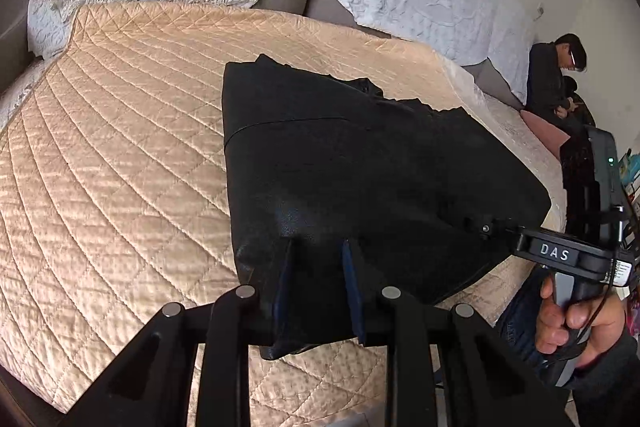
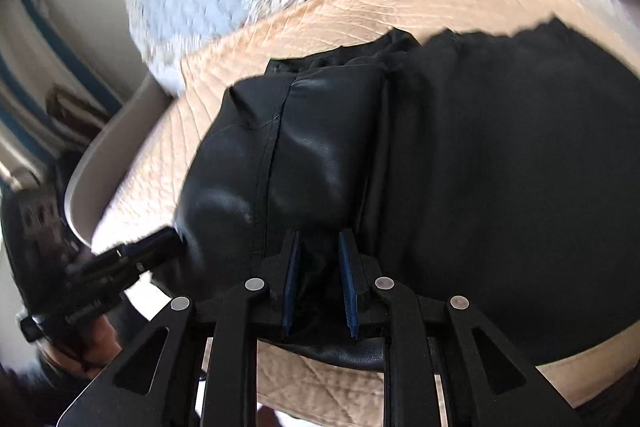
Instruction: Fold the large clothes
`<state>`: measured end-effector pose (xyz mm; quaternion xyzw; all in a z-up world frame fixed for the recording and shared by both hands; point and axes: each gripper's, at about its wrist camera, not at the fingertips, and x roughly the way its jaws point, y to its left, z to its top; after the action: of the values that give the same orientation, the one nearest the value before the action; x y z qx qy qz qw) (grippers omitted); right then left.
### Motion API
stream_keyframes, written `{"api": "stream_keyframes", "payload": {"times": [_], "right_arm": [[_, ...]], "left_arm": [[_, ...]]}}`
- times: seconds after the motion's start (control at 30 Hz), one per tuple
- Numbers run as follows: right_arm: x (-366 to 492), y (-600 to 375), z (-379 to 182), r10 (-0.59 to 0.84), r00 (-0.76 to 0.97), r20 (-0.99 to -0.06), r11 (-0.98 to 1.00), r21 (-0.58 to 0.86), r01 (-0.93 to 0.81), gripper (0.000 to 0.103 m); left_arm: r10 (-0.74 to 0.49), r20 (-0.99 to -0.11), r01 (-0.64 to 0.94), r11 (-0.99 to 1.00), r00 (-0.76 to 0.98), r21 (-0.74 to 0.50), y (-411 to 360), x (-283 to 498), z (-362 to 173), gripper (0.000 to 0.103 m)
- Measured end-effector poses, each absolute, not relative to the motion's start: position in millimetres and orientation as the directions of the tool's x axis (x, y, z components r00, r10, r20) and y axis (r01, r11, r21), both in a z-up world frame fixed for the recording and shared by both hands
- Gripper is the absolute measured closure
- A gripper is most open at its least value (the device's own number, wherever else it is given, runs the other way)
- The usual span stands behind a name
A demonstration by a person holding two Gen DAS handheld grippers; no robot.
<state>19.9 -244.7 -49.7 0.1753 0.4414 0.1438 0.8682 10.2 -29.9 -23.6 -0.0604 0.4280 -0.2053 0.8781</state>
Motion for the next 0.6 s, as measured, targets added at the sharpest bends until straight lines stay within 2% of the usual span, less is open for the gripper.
{"api": "stream_keyframes", "payload": {"times": [0.23,0.4,0.5,0.6], "right_arm": [[30.5,-250.7,-13.1,0.368,0.627,-0.687,0.913,0.396,-0.102,0.082],[73.2,-243.7,-4.9,0.336,0.647,-0.684,0.927,0.361,-0.099,0.082],[106.9,-241.0,-19.3,0.312,0.622,-0.719,0.939,0.333,-0.087,0.082],[128.6,-243.9,-47.8,0.302,0.553,-0.776,0.942,0.330,-0.051,0.082]], "left_arm": [[-0.442,-0.715,0.308,0.896,0.541,-0.320,-19.2,15.2,-1.3,0.076],[-0.404,-0.673,0.305,0.914,0.620,-0.269,-33.7,63.3,25.1,0.076],[-0.365,-0.693,0.289,0.929,0.621,-0.231,-48.4,99.7,16.9,0.076],[-0.338,-0.756,0.269,0.938,0.561,-0.220,-60.8,132.0,-16.9,0.076]]}}
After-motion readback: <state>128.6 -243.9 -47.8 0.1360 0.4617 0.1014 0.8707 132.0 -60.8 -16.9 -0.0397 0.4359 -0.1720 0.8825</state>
